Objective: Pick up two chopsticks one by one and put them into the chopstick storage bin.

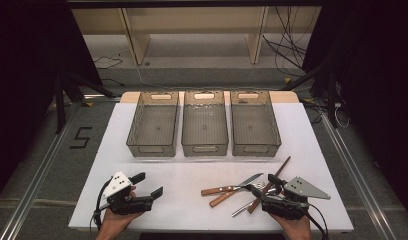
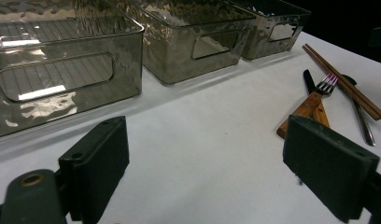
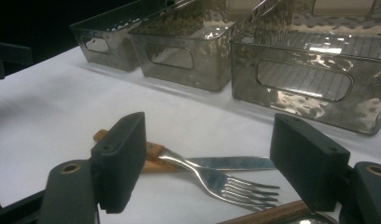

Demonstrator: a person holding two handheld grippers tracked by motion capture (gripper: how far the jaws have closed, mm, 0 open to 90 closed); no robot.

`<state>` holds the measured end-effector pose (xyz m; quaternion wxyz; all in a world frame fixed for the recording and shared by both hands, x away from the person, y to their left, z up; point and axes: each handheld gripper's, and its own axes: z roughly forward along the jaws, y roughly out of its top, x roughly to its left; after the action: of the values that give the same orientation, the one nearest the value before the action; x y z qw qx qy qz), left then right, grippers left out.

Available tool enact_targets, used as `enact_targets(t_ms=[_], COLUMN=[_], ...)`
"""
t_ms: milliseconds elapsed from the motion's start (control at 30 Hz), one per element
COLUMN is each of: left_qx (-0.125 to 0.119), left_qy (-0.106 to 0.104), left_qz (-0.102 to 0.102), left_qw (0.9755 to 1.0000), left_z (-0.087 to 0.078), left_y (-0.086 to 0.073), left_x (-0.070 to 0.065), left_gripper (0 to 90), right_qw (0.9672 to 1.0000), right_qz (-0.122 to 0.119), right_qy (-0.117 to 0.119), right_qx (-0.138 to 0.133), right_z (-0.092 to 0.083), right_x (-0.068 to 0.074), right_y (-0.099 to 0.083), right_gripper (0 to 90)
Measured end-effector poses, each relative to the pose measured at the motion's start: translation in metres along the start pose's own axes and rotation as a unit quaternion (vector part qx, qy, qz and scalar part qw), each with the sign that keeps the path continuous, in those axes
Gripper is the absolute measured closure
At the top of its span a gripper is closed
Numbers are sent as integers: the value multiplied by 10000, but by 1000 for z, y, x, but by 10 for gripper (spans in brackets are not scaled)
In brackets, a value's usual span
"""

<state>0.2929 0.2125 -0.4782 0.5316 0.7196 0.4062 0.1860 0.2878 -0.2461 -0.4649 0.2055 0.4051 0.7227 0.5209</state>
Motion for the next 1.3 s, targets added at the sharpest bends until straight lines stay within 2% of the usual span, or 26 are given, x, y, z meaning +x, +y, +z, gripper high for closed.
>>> enact_targets(t_ms=[200,367,500,533,600,700,800,867,1000,1100,1300], left_qx=[-1,9,15,15,18,21,20,23,26,21,31], left_qy=[5,14,29,29,31,25,24,22,21,17,17], left_qz=[-17,-10,1,1,-5,-3,3,4,-8,0,6], left_qw=[10000,10000,10000,10000,10000,10000,10000,10000,10000,10000,10000], left_z=[0,0,0,0,1,1,1,1,1,1,2], left_y=[0,0,-1,-1,-1,-1,0,-1,-1,-1,-1], left_x=[0,0,1,1,1,0,0,0,0,0,0], left_gripper=[142,142,142,142,142,142,142,142,142,142,142], right_qw=[9999,9992,9969,9969,9942,9893,9852,9807,9702,9640,9456], right_qz=[-87,-364,-656,-656,-865,-1183,-1384,-1619,-1973,-2113,-2510], right_qy=[40,81,153,153,209,136,140,42,-19,-35,94], right_qx=[65,160,418,418,609,842,1001,1094,1409,1617,2065], right_z=[-1,-5,-7,-7,-8,-10,-11,-11,-9,-6,0], right_x=[-1,-7,-15,-15,-21,-25,-30,-33,-36,-39,-41], right_y=[2,10,20,20,28,36,43,45,50,52,52], right_gripper=[280,281,282,282,283,286,308,315,318,325,331])
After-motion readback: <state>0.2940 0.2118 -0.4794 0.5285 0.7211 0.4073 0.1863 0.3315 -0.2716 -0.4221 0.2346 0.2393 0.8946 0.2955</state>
